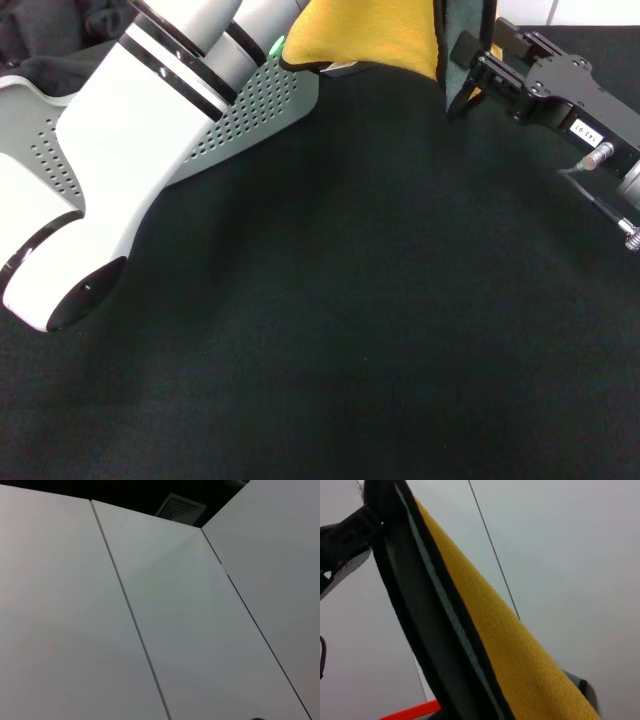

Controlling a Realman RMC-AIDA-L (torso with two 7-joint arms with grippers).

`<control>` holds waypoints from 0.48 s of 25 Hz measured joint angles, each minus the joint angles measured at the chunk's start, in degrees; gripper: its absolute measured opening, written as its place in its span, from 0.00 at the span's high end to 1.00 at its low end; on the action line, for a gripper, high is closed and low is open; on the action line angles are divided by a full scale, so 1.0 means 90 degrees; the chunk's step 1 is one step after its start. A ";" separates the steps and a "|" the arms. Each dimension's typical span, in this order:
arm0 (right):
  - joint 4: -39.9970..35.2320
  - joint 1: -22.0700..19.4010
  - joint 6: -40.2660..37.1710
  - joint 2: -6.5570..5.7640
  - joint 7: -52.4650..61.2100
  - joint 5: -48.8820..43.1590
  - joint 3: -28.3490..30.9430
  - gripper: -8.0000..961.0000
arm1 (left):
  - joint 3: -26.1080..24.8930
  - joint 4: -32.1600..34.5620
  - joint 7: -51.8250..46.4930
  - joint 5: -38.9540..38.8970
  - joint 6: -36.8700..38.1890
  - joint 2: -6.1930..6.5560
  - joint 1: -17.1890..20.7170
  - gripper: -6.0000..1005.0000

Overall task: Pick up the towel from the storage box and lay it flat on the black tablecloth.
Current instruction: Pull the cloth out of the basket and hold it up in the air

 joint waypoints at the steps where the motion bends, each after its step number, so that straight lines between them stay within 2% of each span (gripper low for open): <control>1: 0.0006 -0.0014 0.0000 0.0000 0.0000 0.0000 -0.0012 0.36 | -0.0003 0.0000 0.0000 -0.0001 0.0000 0.0000 0.0000 0.98; 12: 0.0081 -0.0138 0.0078 0.0000 0.0011 -0.0069 -0.0317 0.42 | -0.0022 -0.0020 0.0000 -0.0002 -0.0001 -0.0004 0.0020 0.98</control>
